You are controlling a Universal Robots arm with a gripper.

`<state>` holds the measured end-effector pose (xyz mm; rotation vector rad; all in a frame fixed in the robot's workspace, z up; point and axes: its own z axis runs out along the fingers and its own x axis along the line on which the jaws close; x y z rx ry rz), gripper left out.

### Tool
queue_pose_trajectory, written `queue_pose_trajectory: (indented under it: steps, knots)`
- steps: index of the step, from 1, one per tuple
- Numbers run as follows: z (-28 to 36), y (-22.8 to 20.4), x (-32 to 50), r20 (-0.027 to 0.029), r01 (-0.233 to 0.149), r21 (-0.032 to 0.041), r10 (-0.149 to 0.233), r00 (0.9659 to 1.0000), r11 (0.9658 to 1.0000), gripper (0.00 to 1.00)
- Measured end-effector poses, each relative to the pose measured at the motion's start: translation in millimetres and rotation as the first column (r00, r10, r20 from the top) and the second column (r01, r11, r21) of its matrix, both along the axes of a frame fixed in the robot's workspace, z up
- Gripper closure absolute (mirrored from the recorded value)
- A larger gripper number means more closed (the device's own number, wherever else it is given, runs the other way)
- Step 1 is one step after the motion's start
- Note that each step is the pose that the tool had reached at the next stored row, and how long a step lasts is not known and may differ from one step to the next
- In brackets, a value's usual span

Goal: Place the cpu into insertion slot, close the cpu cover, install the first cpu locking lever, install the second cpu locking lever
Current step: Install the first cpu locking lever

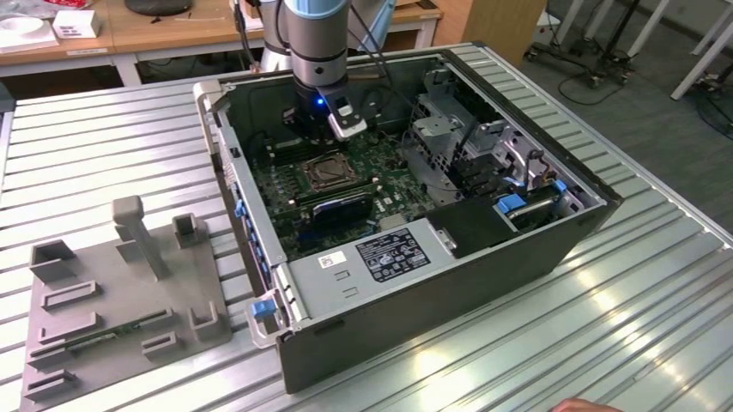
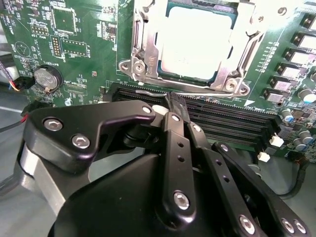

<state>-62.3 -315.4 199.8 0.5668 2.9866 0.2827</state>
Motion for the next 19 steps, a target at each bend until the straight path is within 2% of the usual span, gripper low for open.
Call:
queue_pose_trajectory:
  steps: [5,19]
  knots:
    - [-0.1,-2.6,-0.1,0.0,0.0,0.0,0.0,1.0,1.0,0.89]
    - [1.4,-2.7,-0.1,-0.0001,0.0,-0.0008,0.0,1.0,1.0,0.89]
